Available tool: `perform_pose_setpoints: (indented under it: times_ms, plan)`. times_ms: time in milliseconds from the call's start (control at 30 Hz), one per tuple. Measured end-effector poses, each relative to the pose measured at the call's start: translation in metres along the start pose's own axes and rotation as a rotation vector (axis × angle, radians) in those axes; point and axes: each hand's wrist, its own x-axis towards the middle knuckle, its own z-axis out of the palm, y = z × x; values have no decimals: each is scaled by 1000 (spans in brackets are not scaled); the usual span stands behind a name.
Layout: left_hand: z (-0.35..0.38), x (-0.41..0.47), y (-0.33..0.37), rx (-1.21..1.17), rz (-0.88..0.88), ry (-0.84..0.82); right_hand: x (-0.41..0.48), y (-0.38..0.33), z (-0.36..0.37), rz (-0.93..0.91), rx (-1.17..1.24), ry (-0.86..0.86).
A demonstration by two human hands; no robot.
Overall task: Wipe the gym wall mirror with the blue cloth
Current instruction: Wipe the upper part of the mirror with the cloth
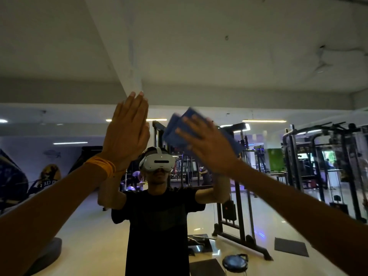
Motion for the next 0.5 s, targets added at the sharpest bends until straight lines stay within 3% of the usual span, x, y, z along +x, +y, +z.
perform_pose_setpoints:
  times_ms: [100, 167, 300, 400, 433, 500]
  plan:
    - [8, 4, -4, 33, 9, -31, 25, 79, -20, 542, 27, 118]
    - [11, 6, -4, 34, -7, -38, 22, 83, -13, 703, 24, 187]
    - [10, 6, -3, 26, -15, -45, -10, 6, 8, 450, 81, 54]
    - [8, 7, 6, -3, -27, -21, -11, 43, -2, 182, 24, 43]
    - [7, 7, 10, -10, -22, -15, -6, 65, -8, 221, 18, 60]
    - [7, 9, 17, -15, -6, -12, 6, 99, -27, 483, 49, 66]
